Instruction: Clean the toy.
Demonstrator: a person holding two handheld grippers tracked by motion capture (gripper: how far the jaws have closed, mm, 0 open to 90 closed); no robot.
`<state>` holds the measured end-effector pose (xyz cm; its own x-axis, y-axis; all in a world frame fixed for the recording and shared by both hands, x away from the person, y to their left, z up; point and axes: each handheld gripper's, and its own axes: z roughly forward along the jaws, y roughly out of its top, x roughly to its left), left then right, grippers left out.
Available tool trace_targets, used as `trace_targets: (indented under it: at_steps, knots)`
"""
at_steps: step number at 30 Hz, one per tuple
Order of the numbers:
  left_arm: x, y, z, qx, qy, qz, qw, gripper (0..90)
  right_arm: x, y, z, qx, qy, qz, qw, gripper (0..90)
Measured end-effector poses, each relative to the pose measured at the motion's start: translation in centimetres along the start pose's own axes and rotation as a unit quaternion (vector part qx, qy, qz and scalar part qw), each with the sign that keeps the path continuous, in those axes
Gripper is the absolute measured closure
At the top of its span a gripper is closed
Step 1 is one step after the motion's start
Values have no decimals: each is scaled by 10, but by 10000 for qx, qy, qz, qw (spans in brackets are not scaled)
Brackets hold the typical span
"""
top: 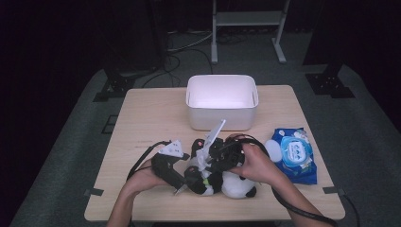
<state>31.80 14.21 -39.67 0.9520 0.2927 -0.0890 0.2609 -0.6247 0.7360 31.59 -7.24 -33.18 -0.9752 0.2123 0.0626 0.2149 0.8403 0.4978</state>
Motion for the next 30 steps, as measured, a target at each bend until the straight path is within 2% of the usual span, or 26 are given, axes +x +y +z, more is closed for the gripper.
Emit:
trace_targets:
  at_steps: [4, 7, 11, 13, 15, 19, 25, 30]
  knots:
    - [0, 0, 0, -18, 8, -12, 10000, 86, -2, -5, -17, -61, -69, 75, 9999, 848]
    - [0, 0, 0, -8, 4, -4, 10000, 86, -3, -13, -24, 34, -55, 133, 9999, 852]
    - [-1, 1, 0, 18, 16, 24, 10000, 86, -4, -23, -22, 283, 35, 230, 9993, 853]
    - [-1, 1, 0, 10, 11, 16, 10000, 86, -8, -29, -17, 462, -18, 285, 9985, 852]
    - [-1, 1, 0, 6, 15, 13, 10000, 86, -12, -34, -14, 524, -35, 394, 9978, 851]
    - [0, 1, 0, -17, 15, -7, 10000, 86, -19, -46, -16, 404, 47, 569, 9975, 851]
    - [-1, 1, 0, -15, 8, 9, 10000, 86, -21, -64, -29, 261, -54, 751, 9968, 845]
    - [-1, 1, 0, -11, 22, 10, 10000, 87, -23, -78, -34, 66, -130, 885, 9960, 778]
